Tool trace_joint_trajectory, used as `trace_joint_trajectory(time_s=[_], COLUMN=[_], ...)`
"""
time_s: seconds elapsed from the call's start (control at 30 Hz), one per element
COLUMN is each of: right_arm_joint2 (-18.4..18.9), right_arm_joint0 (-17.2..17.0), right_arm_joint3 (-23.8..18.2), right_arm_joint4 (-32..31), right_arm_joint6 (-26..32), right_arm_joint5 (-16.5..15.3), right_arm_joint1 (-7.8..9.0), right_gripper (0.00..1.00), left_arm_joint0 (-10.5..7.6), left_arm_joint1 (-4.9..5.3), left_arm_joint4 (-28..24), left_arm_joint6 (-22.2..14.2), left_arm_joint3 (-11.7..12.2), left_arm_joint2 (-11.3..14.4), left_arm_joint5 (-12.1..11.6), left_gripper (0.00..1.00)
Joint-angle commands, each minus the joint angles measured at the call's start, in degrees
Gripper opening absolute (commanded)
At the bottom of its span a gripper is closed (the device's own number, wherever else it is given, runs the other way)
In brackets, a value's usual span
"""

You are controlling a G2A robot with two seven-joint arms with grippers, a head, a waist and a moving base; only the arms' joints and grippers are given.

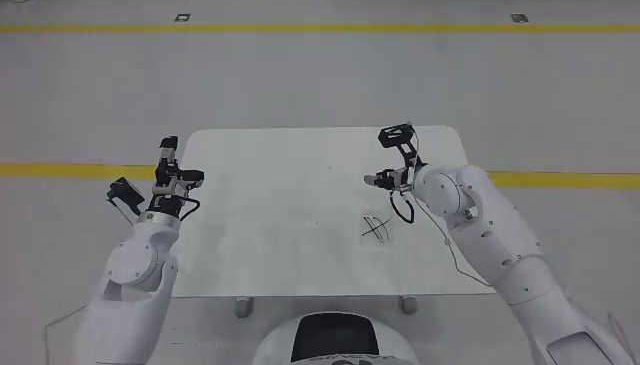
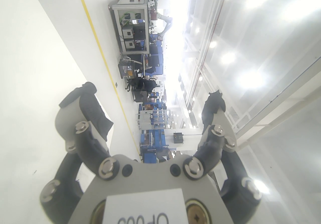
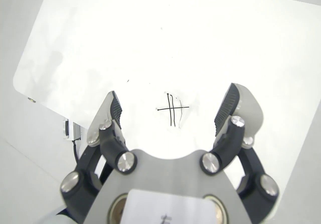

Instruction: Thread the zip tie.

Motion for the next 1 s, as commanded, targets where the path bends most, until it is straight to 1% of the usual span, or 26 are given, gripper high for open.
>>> trace_joint_trajectory(time_s=[0.0,0.07,0.37,0.5,0.6,0.73,0.87,0.97], right_arm_joint2=[-1.89,-3.32,-3.32,-4.14,-5.45,-7.58,-9.63,-9.81], right_arm_joint0=[1.49,2.56,2.56,1.99,2.46,3.64,4.69,4.81], right_arm_joint3=[2.22,3.88,3.88,3.66,3.34,3.92,5.03,5.15], right_arm_joint4=[0.09,-0.03,-0.03,-1.91,-3.55,-3.99,-3.01,-3.15], right_arm_joint6=[1.09,1.71,1.71,1.1,3.51,6.89,10.19,10.5], right_arm_joint5=[-0.07,-0.77,-0.77,-1.19,-0.44,0.55,-0.74,-0.83], right_arm_joint1=[-0.5,-0.9,-0.9,-0.95,-1.21,-1.9,-2.55,-2.59], right_gripper=[1.0,1.0,1.0,1.0,1.0,1.0,1.0,1.0], left_arm_joint0=[0.0,0.0,0.0,0.0,0.0,0.0,0.0,0.0], left_arm_joint1=[0.0,0.0,0.0,0.0,0.0,0.0,0.0,0.0], left_arm_joint4=[0.0,0.0,0.0,0.0,0.0,0.0,0.0,0.0], left_arm_joint6=[0.0,0.0,0.0,0.0,0.0,0.0,0.0,0.0], left_arm_joint3=[0.0,0.0,0.0,0.0,0.0,0.0,0.0,0.0], left_arm_joint2=[0.0,0.0,0.0,0.0,0.0,0.0,0.0,0.0], left_arm_joint5=[0.0,0.0,0.0,0.0,0.0,0.0,0.0,0.0], left_gripper=[1.0,1.0,1.0,1.0,1.0,1.0,1.0,1.0])
